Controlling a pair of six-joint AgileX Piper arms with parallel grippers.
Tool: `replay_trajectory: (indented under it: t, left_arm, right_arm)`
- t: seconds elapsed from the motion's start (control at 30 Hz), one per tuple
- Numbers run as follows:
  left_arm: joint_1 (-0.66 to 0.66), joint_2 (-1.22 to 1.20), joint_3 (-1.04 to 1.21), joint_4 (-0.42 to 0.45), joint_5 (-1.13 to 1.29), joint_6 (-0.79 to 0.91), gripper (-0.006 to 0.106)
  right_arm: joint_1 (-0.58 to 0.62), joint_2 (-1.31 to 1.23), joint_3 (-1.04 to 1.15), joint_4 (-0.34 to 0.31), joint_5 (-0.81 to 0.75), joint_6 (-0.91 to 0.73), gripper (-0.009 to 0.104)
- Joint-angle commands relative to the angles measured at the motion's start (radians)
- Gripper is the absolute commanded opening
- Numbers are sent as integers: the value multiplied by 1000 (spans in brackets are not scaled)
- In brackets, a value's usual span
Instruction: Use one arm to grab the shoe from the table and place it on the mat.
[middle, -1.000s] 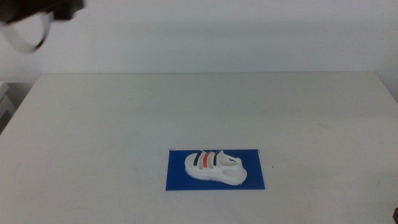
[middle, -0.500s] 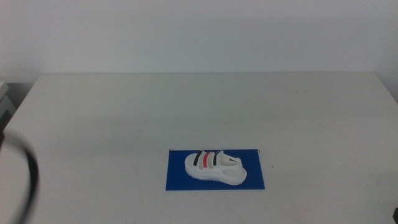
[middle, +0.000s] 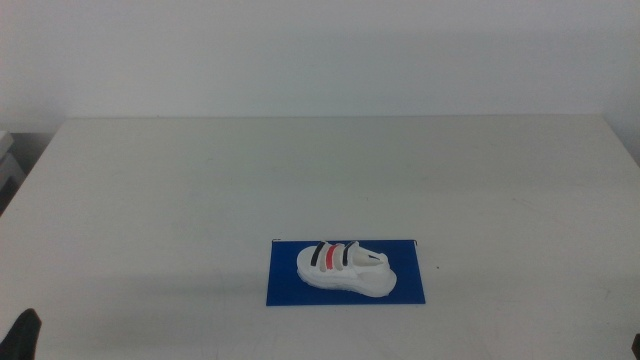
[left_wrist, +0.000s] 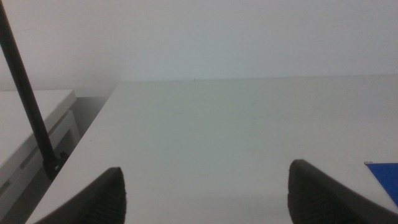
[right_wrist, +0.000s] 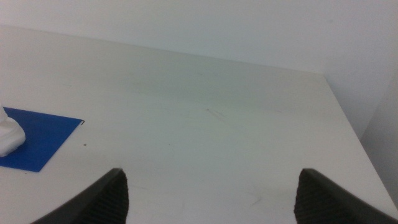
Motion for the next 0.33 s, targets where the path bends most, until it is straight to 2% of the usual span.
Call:
replay_trajectory:
  t: [0.0, 0.3]
  left_arm:
    - [-1, -18, -6, -13, -95, -7, 87]
    - [-2, -18, 10, -15, -67, -22, 87]
  right_arm:
    - [3, 4, 5, -11, -73, -10, 78]
    - [3, 4, 5, -11, -74, -10, 78]
